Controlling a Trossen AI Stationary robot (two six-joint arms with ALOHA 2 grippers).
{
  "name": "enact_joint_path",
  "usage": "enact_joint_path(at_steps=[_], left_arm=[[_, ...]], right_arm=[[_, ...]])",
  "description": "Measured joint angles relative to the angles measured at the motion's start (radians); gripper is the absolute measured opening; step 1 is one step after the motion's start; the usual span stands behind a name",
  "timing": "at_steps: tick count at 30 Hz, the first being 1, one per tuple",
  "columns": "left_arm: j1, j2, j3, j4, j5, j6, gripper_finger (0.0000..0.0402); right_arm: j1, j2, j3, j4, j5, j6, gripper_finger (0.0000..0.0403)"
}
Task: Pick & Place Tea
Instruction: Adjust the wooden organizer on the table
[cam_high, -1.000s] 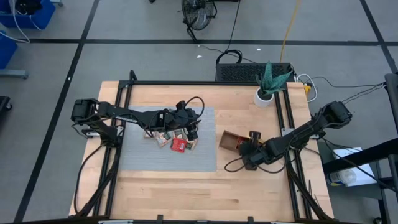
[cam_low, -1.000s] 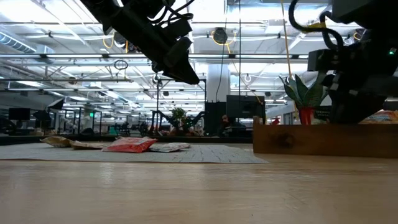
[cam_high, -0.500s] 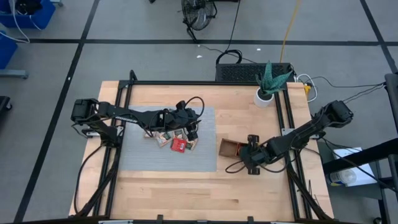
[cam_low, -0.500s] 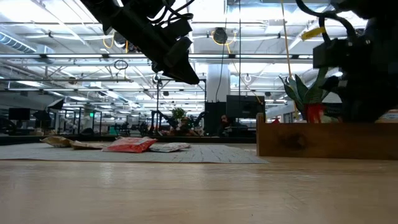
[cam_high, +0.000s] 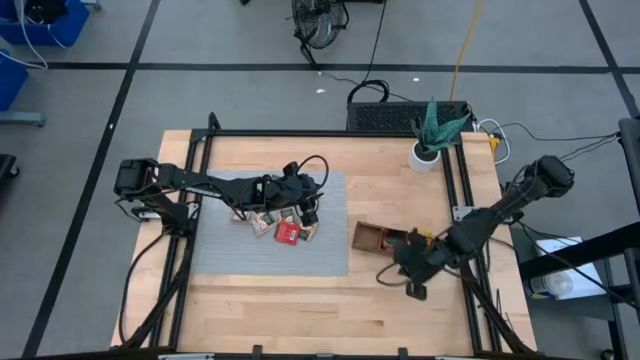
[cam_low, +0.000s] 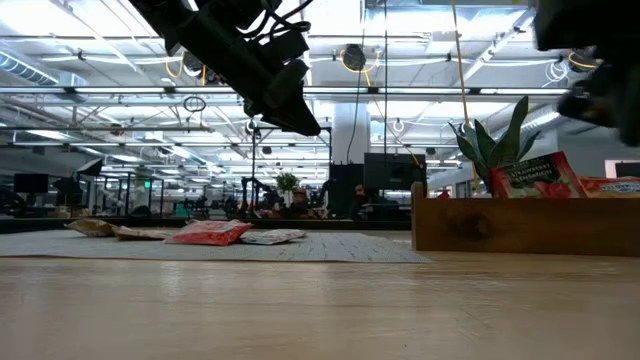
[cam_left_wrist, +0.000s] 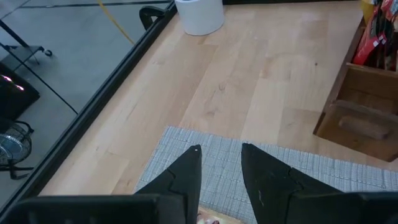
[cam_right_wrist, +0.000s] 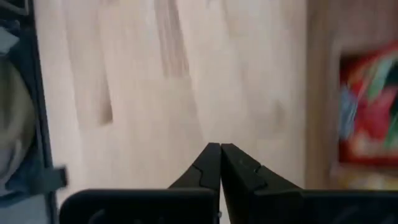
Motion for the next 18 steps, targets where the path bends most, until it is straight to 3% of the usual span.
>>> enact_joint_path(at_steps=[9, 18], left_arm=[[0.0, 0.0, 0.0, -0.008, 0.0, 0.0, 0.0118], [0.0, 0.0, 0.0, -0.008, 0.0, 0.0, 0.0118]], right_arm=[[0.187, 0.112, -0.001, -0.133, 0.094, 0.367, 0.0], [0.25, 0.204, -0.001, -0.322, 0.099, 0.594, 0.0]])
